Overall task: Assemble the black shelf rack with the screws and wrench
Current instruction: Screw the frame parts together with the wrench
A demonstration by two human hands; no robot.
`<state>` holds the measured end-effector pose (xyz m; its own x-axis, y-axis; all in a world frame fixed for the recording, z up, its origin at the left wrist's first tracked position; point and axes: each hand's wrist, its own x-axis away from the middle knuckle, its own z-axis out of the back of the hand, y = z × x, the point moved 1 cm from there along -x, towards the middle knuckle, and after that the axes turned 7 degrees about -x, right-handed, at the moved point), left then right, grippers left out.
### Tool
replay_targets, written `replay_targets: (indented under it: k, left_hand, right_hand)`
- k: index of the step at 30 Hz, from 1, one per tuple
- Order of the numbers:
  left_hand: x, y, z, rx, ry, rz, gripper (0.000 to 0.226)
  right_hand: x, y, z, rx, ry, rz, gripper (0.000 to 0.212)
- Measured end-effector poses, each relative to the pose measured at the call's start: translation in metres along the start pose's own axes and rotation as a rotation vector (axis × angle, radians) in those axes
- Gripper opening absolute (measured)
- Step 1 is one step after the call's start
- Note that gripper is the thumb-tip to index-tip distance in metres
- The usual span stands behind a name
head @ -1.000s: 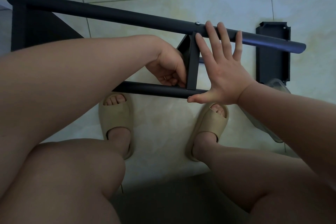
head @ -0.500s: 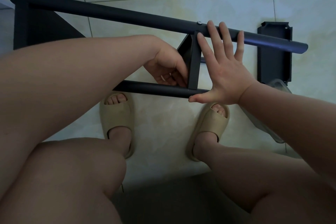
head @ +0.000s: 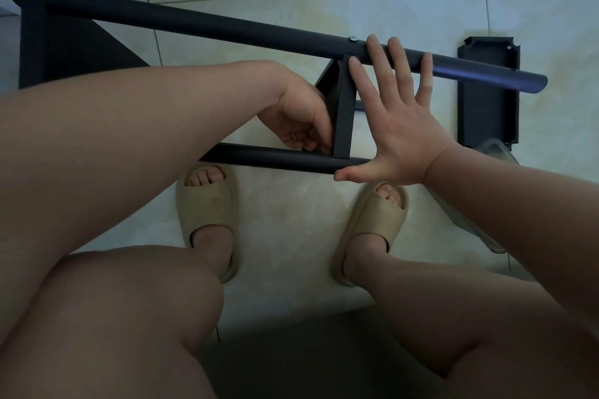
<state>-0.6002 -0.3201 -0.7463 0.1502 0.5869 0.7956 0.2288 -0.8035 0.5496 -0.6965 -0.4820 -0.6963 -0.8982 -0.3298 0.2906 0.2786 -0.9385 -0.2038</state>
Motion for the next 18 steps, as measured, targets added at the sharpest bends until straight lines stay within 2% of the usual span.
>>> replay_targets:
  k: [5, 18]
  left_hand:
    - [0.0008, -0.0029, 0.0026, 0.021, 0.0, 0.008, 0.016]
    - [-0.0005, 0.0008, -0.0005, -0.016, 0.003, 0.009, 0.008]
  right_hand:
    - [-0.0002, -0.0001, -0.0001, -0.006, 0.004, 0.005, 0.139]
    - [-0.0001, 0.0001, 0.0004, -0.008, -0.003, 0.001, 0.139]
